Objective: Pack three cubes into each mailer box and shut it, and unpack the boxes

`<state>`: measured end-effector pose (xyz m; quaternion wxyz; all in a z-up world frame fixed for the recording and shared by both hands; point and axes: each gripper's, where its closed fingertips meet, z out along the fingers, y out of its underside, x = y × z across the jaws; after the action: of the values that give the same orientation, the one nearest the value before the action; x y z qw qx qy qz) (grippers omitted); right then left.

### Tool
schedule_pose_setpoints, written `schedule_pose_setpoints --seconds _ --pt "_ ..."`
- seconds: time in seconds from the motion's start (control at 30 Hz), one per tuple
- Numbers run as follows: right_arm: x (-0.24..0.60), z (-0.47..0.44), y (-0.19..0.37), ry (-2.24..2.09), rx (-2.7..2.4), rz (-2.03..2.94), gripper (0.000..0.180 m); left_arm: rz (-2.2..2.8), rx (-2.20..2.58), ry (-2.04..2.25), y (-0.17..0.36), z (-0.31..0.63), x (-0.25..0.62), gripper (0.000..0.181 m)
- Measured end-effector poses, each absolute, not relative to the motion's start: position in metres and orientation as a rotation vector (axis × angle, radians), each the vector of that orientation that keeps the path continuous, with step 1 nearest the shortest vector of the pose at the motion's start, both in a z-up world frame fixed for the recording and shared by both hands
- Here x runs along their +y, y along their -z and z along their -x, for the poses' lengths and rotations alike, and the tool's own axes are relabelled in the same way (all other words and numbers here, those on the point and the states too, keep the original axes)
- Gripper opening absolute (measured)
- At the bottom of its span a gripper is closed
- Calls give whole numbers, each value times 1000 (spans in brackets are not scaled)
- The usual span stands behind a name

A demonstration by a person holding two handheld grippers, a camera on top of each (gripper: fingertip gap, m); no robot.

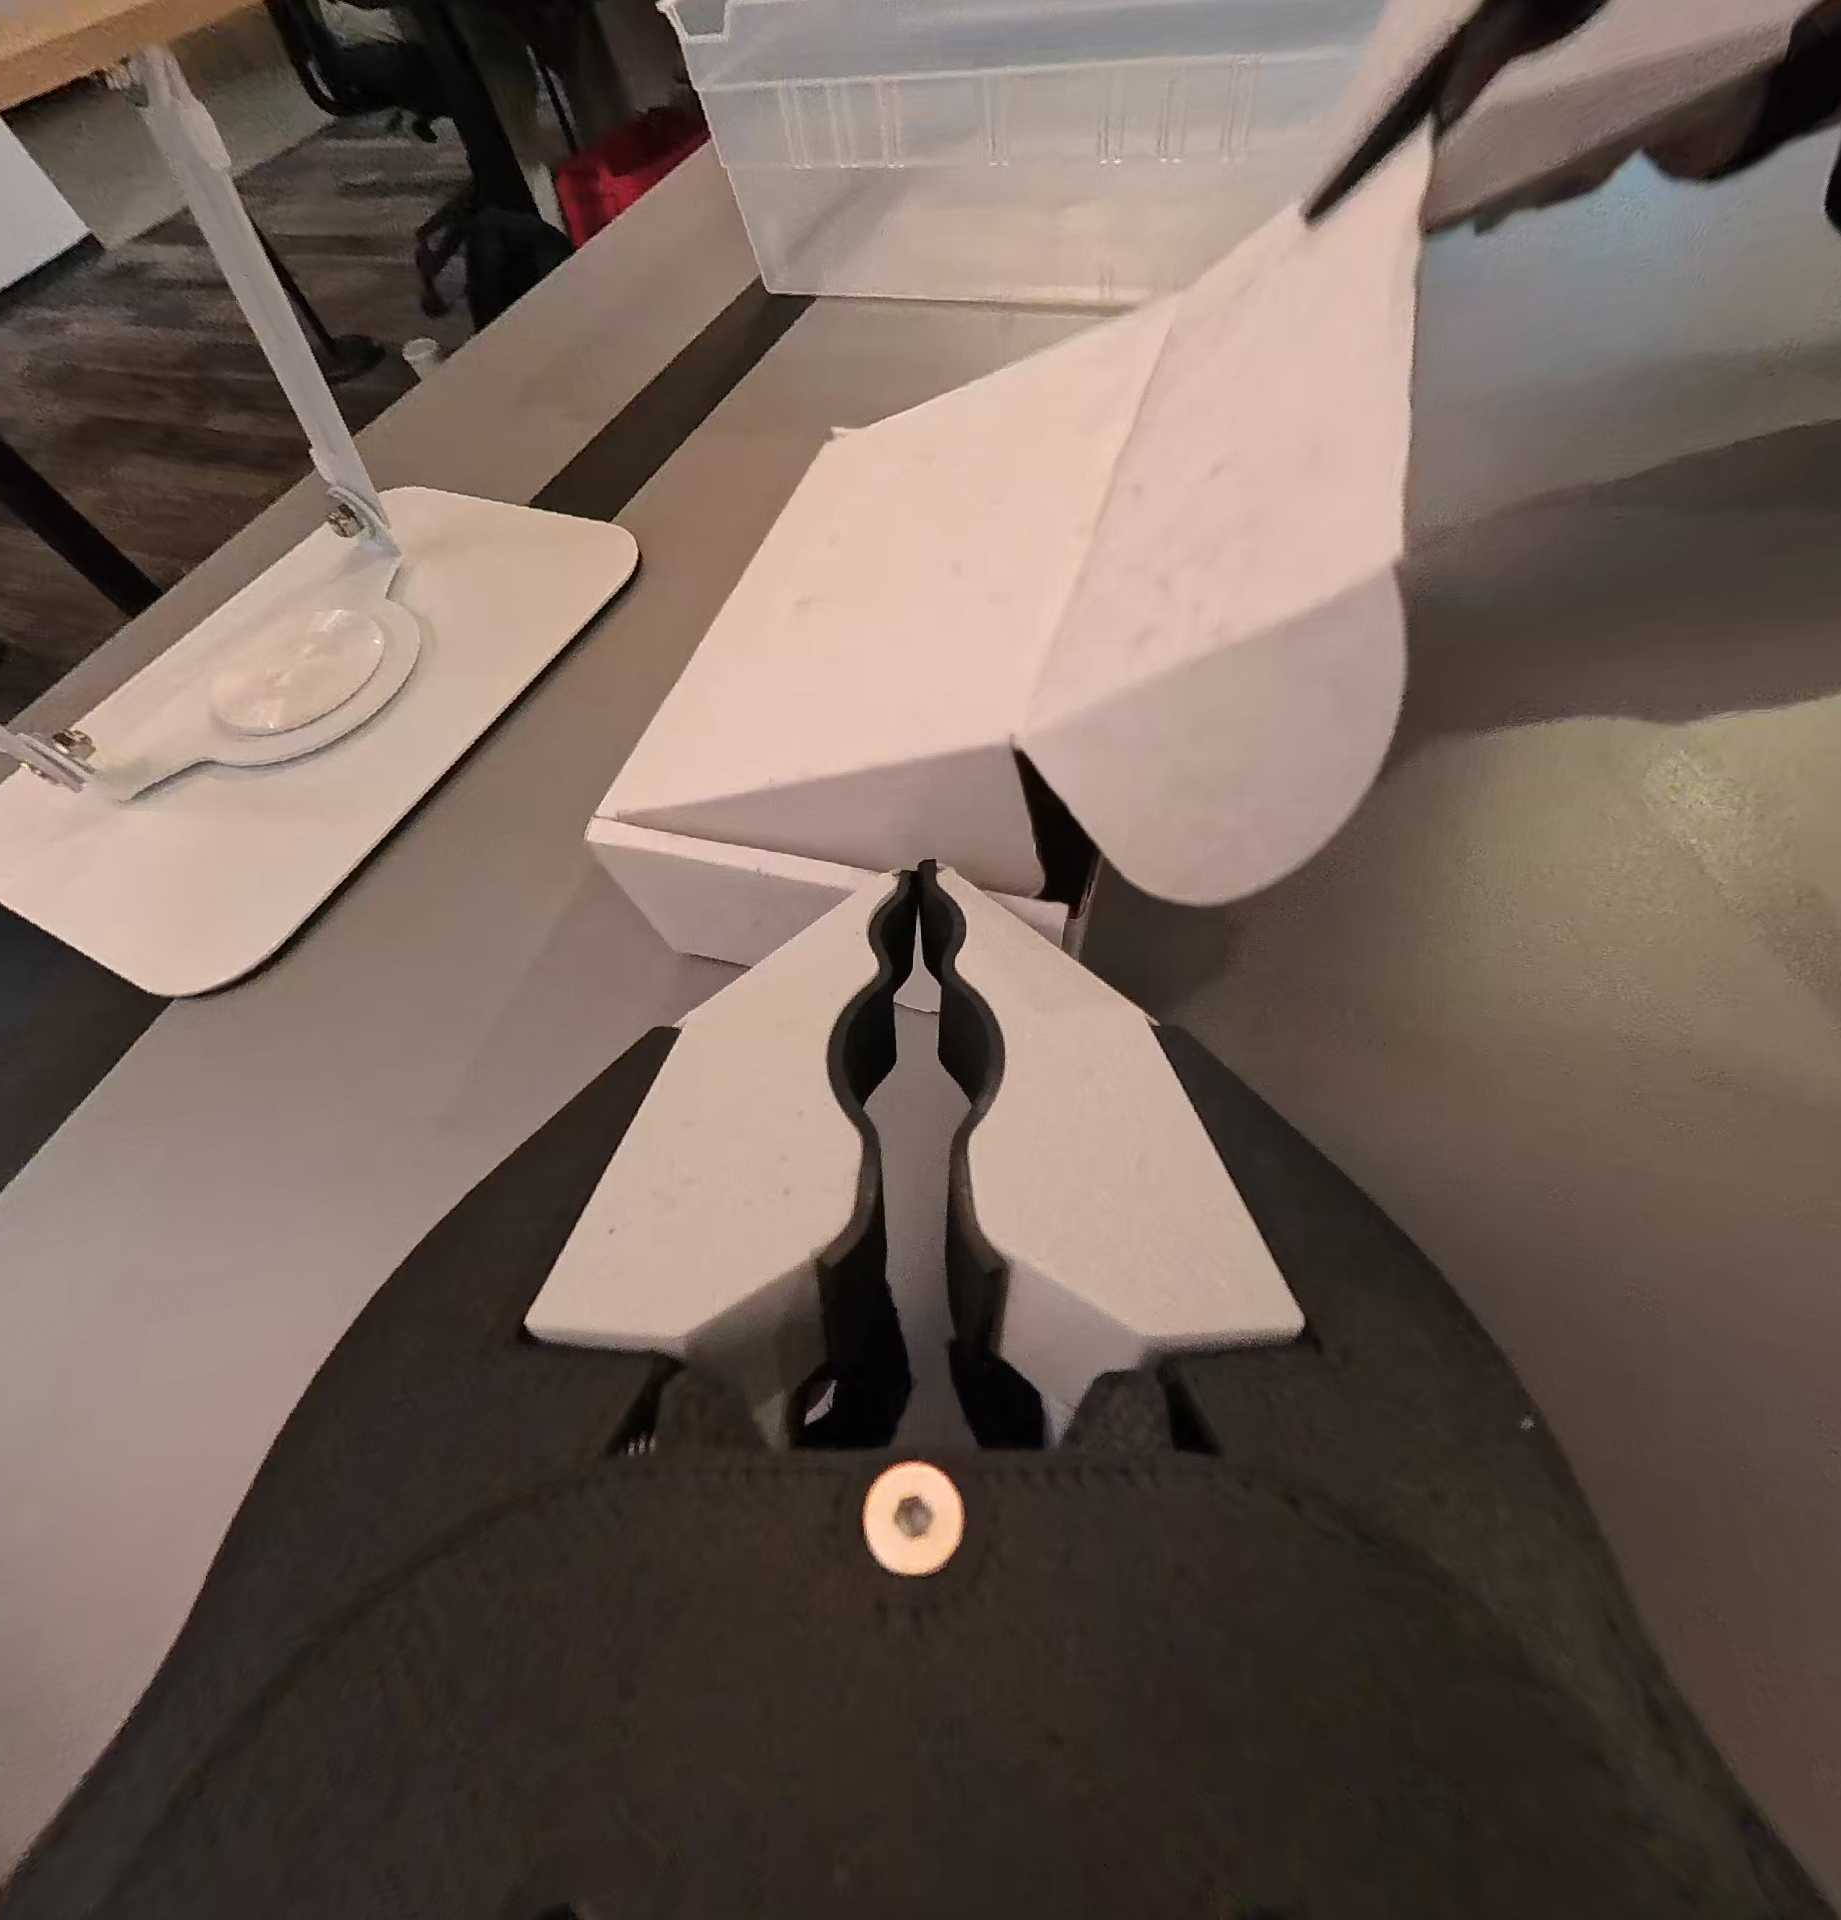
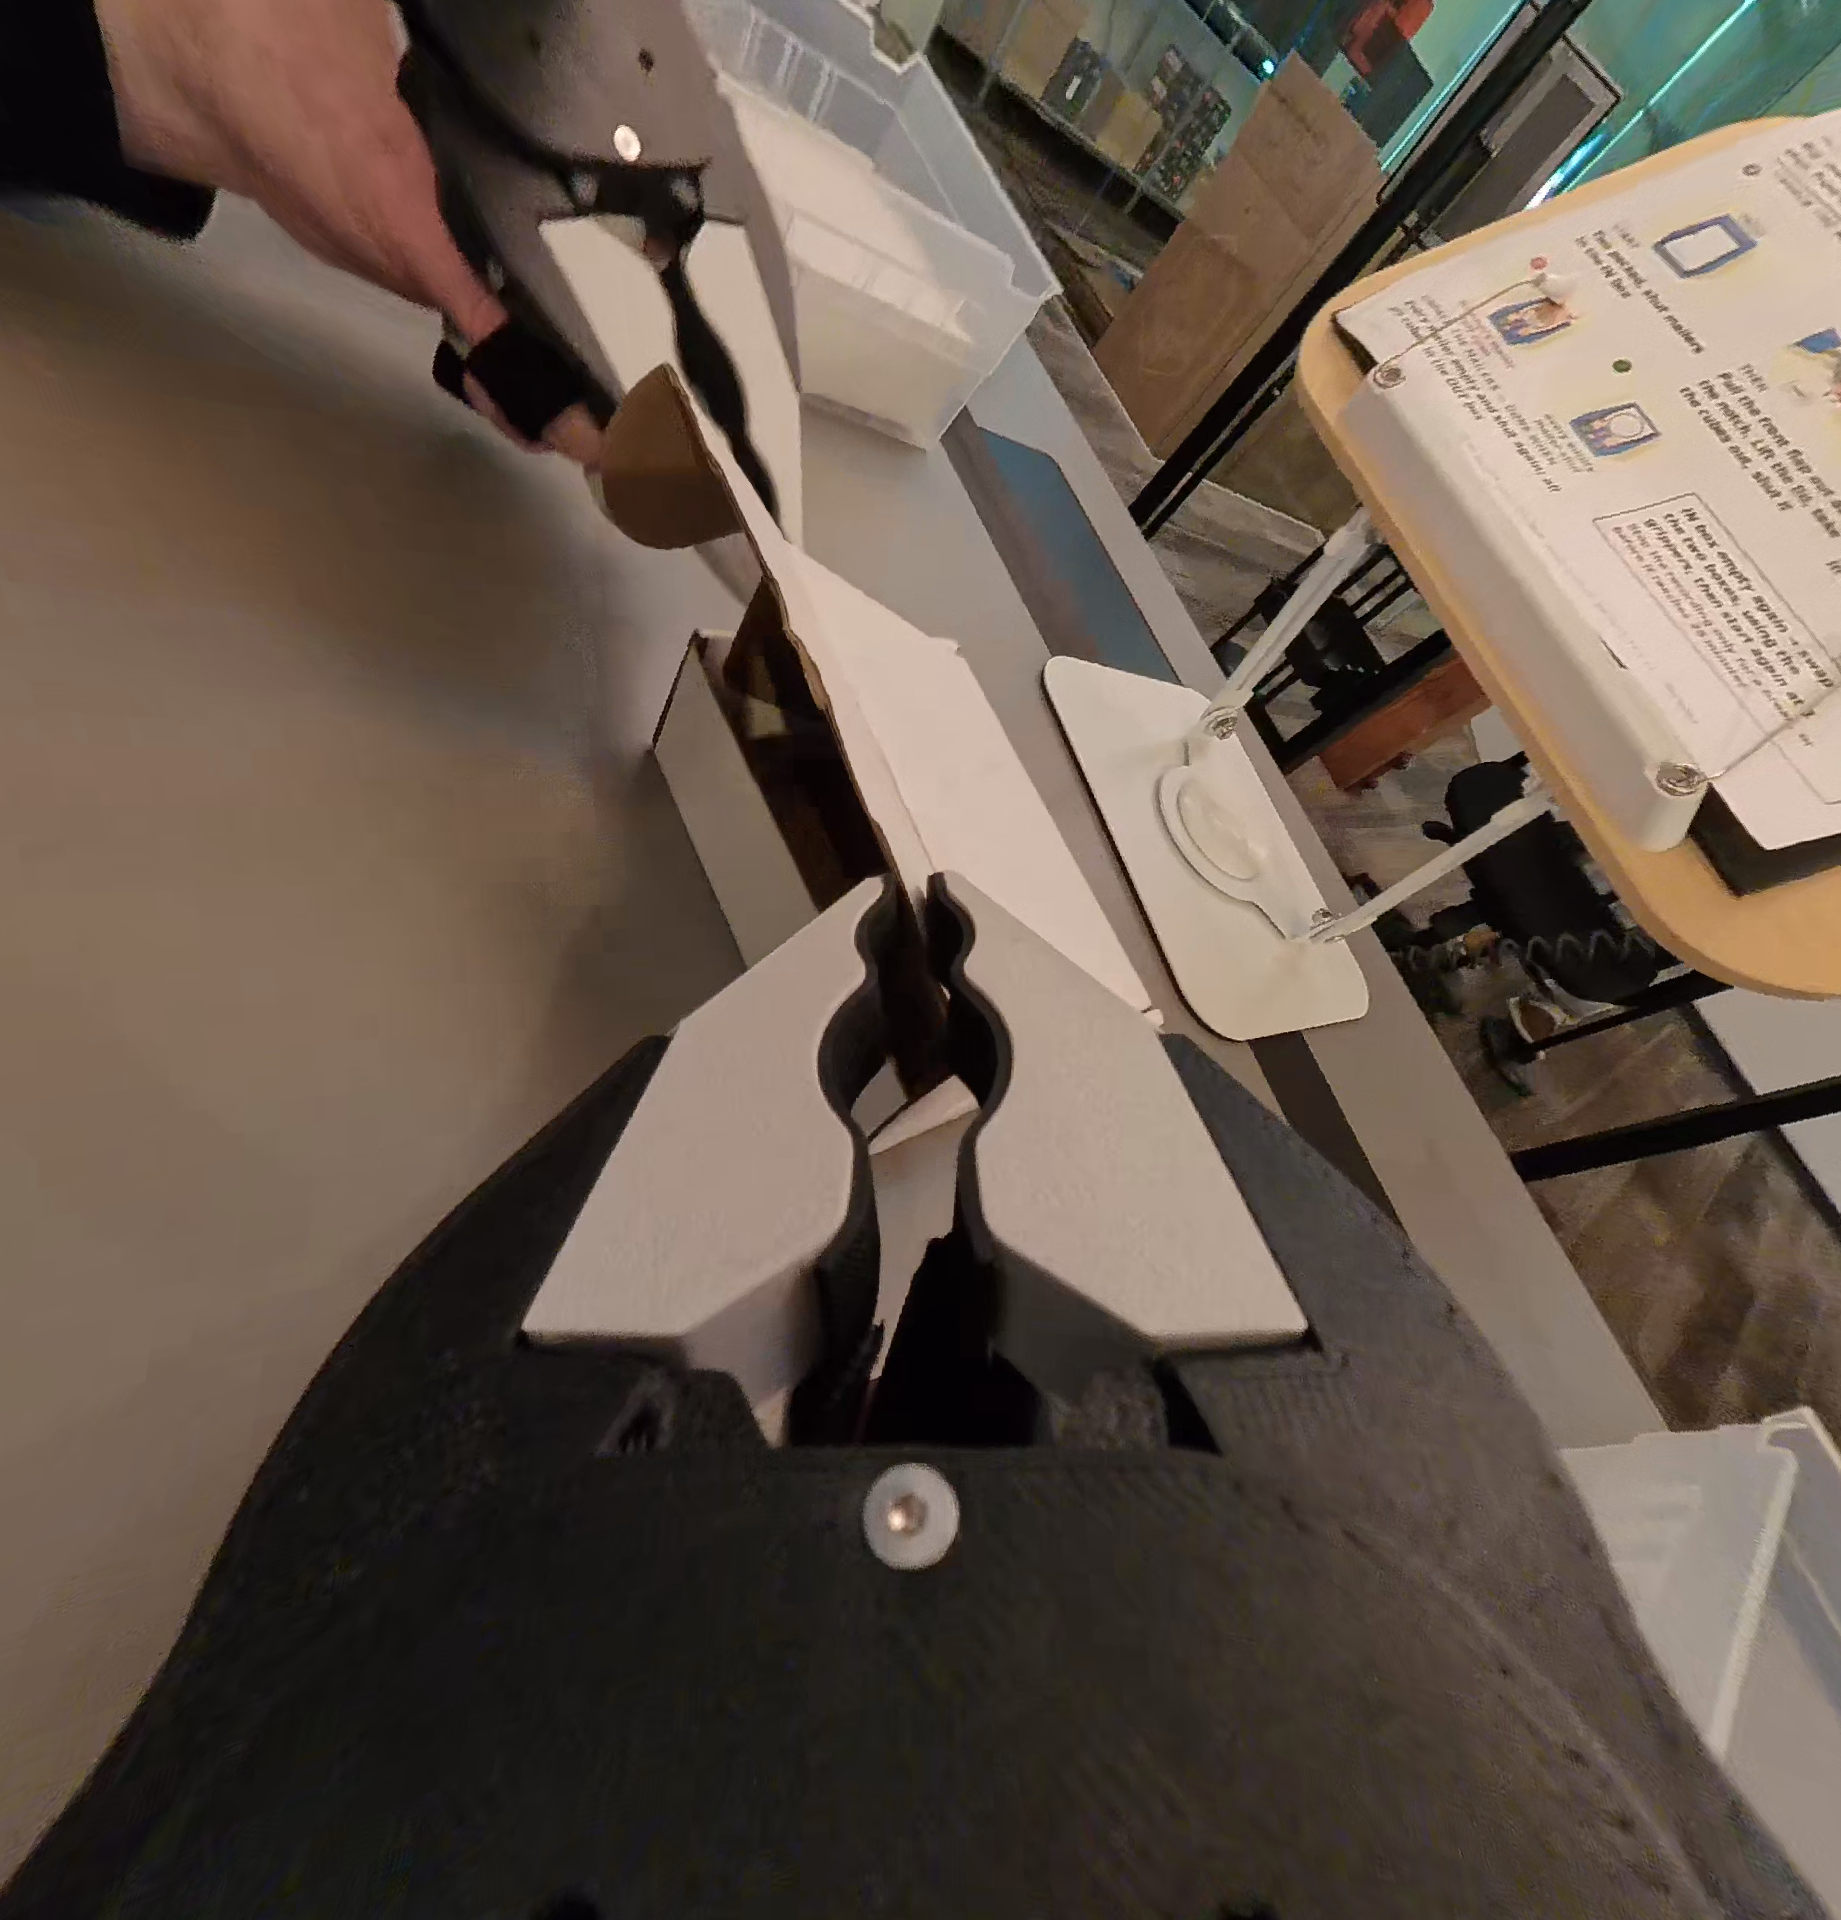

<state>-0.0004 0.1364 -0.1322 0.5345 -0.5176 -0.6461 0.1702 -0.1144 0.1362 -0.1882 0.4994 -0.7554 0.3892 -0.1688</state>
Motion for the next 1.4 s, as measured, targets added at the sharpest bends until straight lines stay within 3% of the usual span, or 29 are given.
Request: schedule_pose_setpoints --seconds 0.43,0.7,0.83,1.1,1.4 --pt "167 23 63 -503 -1575 1403 0 1813 1055 380 193 108 127 0" --pt "221 30 57 -560 -1478 1570 1 1817 1108 344 197 97 125 0" --pt "257 30 73 -385 -1462 1612 2 1814 1147 346 197 91 119 0" --pt "289 30 156 -145 -1584 1733 4 1807 1214 383 204 68 97 0" --pt "279 29 188 -397 -1635 1972 6 1811 1211 382 204 57 76 0"
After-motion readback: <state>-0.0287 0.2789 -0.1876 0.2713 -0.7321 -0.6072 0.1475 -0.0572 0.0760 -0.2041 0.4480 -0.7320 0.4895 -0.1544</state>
